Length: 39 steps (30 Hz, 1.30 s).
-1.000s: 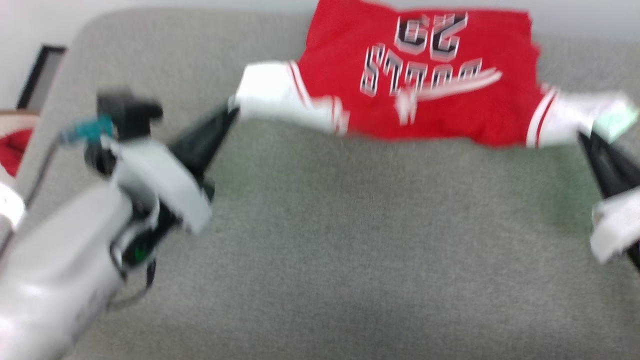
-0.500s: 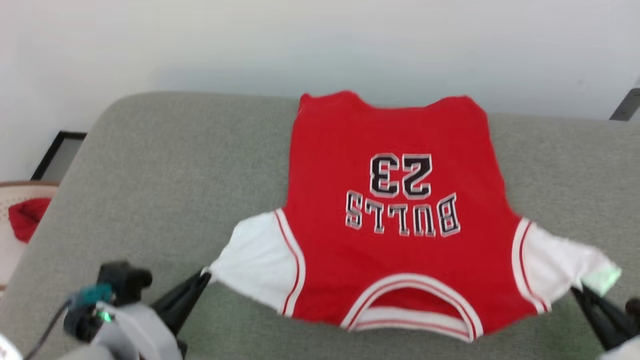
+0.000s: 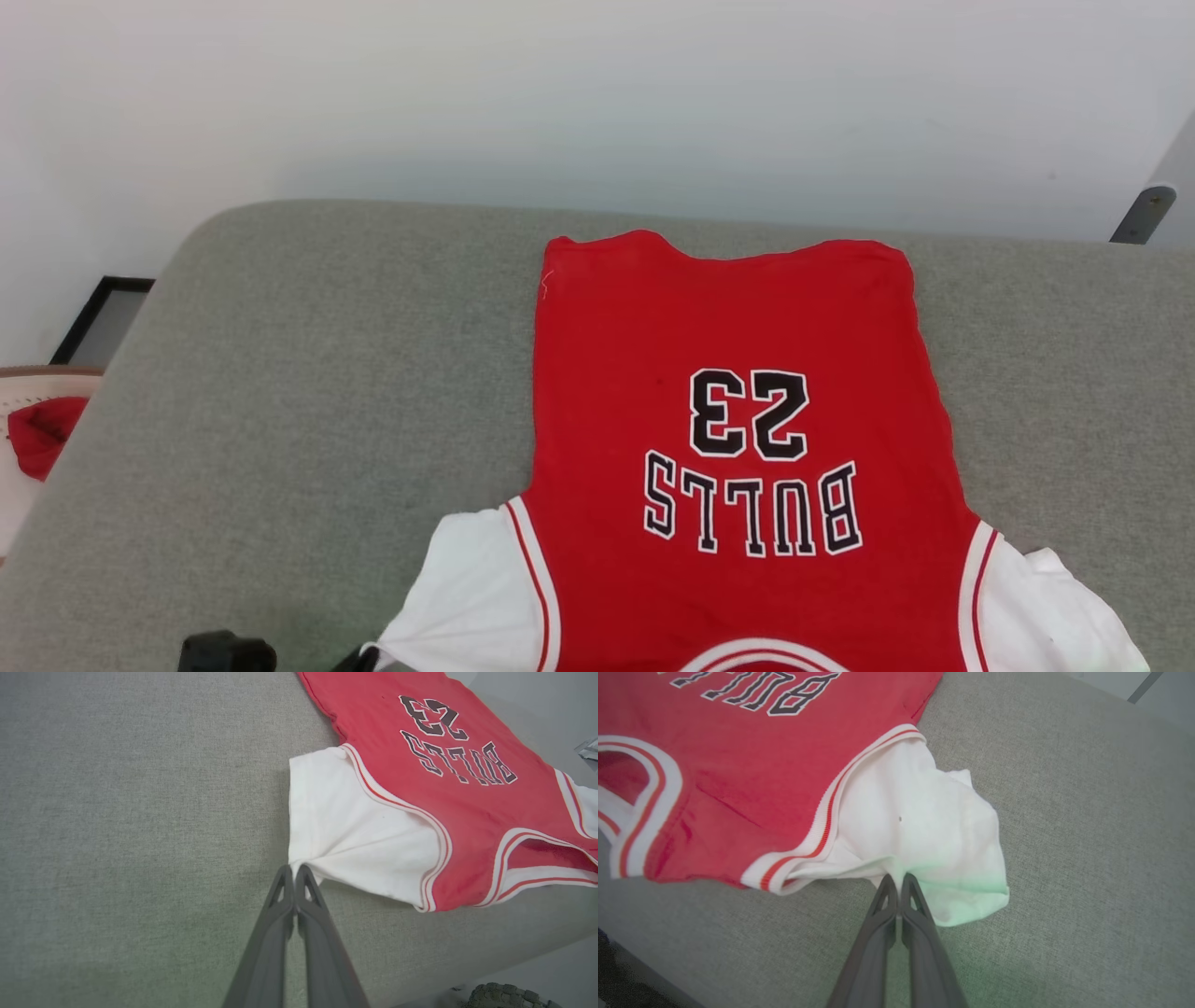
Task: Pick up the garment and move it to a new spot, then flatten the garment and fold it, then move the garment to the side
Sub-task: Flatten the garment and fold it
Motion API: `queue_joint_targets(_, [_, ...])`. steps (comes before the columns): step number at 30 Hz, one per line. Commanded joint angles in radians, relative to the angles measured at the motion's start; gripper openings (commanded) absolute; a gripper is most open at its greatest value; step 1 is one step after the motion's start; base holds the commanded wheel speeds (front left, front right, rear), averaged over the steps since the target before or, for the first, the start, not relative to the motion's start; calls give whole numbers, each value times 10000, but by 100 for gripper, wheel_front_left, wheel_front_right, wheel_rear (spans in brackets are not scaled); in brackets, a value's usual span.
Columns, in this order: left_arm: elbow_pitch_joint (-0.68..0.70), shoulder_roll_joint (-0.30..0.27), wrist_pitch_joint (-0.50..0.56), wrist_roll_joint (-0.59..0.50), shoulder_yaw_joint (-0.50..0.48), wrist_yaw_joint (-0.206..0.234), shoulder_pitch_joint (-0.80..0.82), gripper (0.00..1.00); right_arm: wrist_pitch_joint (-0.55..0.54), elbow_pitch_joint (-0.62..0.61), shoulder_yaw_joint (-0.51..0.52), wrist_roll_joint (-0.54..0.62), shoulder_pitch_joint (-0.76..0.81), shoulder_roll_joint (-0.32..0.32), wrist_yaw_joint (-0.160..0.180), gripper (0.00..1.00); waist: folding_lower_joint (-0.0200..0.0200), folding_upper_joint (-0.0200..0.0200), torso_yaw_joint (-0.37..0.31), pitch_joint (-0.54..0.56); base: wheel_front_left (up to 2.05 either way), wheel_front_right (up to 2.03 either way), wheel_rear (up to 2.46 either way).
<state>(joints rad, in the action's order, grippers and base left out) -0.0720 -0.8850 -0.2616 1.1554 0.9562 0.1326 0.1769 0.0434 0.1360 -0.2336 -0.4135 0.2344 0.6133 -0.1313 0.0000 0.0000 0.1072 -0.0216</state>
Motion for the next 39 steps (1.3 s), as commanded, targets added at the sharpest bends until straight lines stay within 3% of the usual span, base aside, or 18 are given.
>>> queue_joint_targets(1, [5,42,-38,-104,-101,63,-198,0,-26,3,18,-64,136,-31,10,0,0,0,6,-27,0,0,0])
queue_joint_targets(12, [-299,504,-26,-478,-442,-91,-455,0,-882,-237,-199,-445,52,-55,10,2,0,0,58,-172,0,0,0])
queue_joint_targets(13, [-314,541,-26,-491,-468,-89,-448,0,-1054,-278,-233,-460,-14,-34,10,9,0,0,38,-193,0,0,0])
queue_joint_targets(14, [-327,580,-25,-503,-483,-93,-440,0,-1249,-328,-273,-500,-64,12,10,31,0,0,18,-212,0,0,0])
queue_joint_targets(15, [-336,612,-25,-519,-509,-105,-438,0,-1474,-367,-274,-575,-118,34,10,39,0,0,-5,-234,0,0,0])
queue_joint_targets(17, [-358,659,-22,-568,-554,-105,-440,0,-1958,-523,-298,-714,-236,71,9,100,0,0,-51,-275,0,0,0])
queue_joint_targets(24, [-378,801,-22,-663,-670,-178,-379,0,-4131,-1542,-331,-1458,-686,403,10,100,0,0,-146,-399,0,0,0])
queue_joint_targets(32, [-321,972,-22,-813,-799,-249,-251,0,-6719,-3509,954,-2072,-1664,473,9,100,0,0,-65,-689,0,0,0])
queue_joint_targets(35, [-339,1098,-1,-953,-761,-316,-52,0,-7261,-3718,1153,-1961,-2719,489,9,100,0,0,132,-905,0,0,0])
queue_joint_targets(39, [-409,1355,134,-1154,-640,-532,404,0,-7576,-3101,1166,-1900,-4462,419,9,100,0,0,614,-1275,0,0,0])
